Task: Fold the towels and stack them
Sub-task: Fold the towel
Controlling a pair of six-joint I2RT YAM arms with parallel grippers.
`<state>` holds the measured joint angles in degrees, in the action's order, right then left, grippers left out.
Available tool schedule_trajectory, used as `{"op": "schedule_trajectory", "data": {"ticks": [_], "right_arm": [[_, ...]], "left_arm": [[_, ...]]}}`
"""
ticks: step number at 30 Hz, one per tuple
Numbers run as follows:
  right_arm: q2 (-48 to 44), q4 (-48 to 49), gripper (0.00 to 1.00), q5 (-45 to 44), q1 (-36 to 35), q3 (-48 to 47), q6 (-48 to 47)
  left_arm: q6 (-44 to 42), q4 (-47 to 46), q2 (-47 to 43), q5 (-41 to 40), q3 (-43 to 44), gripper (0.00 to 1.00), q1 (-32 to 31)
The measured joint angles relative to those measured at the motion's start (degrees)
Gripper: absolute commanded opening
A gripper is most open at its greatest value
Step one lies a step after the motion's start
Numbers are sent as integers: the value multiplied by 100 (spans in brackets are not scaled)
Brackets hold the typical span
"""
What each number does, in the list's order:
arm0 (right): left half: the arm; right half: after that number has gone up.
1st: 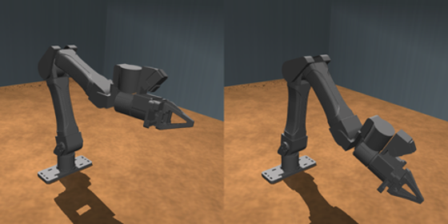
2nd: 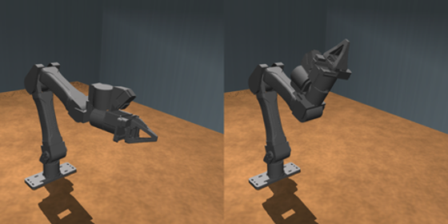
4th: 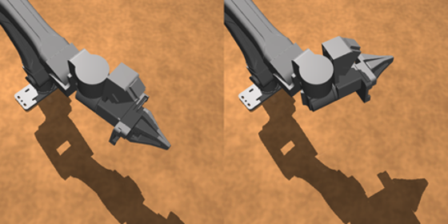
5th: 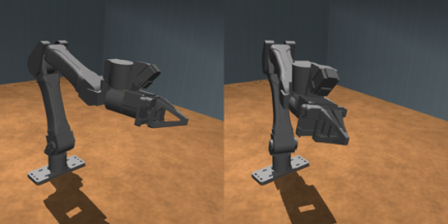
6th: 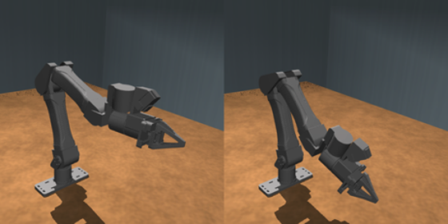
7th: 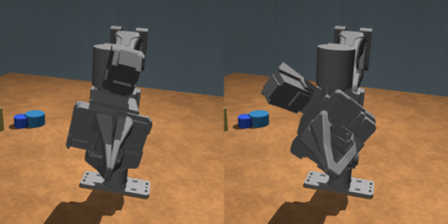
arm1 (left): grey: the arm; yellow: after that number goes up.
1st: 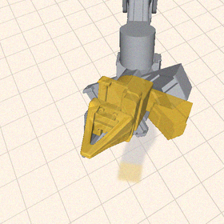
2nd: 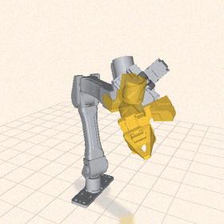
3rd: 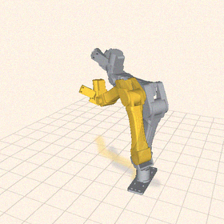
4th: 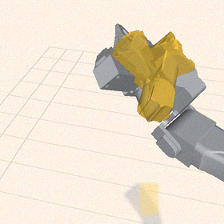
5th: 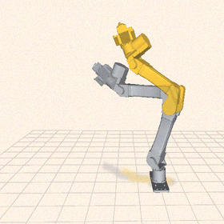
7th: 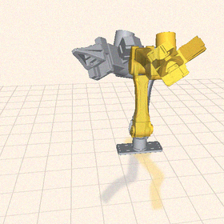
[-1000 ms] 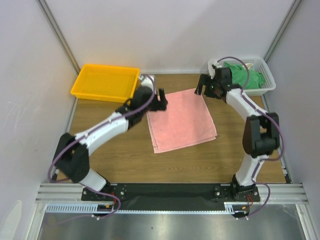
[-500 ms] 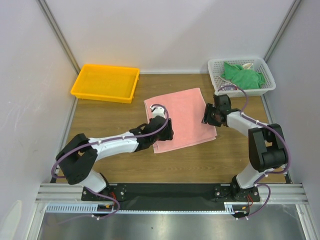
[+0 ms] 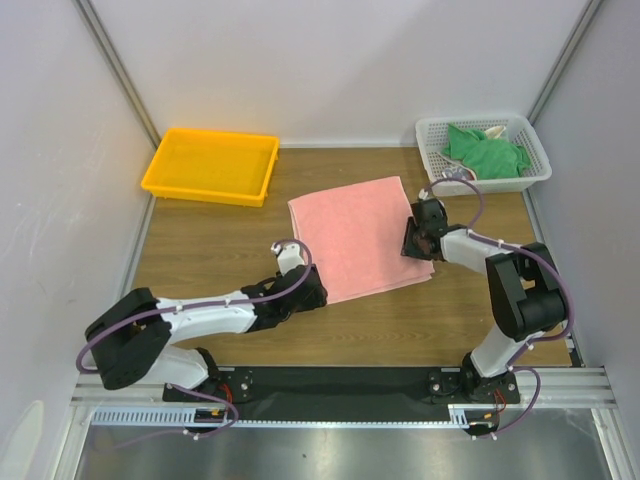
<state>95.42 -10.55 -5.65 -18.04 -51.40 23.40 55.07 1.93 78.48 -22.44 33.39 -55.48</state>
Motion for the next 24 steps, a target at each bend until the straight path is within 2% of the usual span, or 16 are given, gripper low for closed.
{"op": "schedule_trajectory", "data": {"ticks": [9,16,24], "right_arm": [[0,87,30,-363,-625,70,212],[-295,85,34,-420,-960,372,490],[-885,-772,45,-323,-949,437,538]], "left_arm": [[214,-111,-286,-31,-273,57,0],[289,48,-643,-136,-470,56,63],[37,11,-789,120,-483,54,831]]}}
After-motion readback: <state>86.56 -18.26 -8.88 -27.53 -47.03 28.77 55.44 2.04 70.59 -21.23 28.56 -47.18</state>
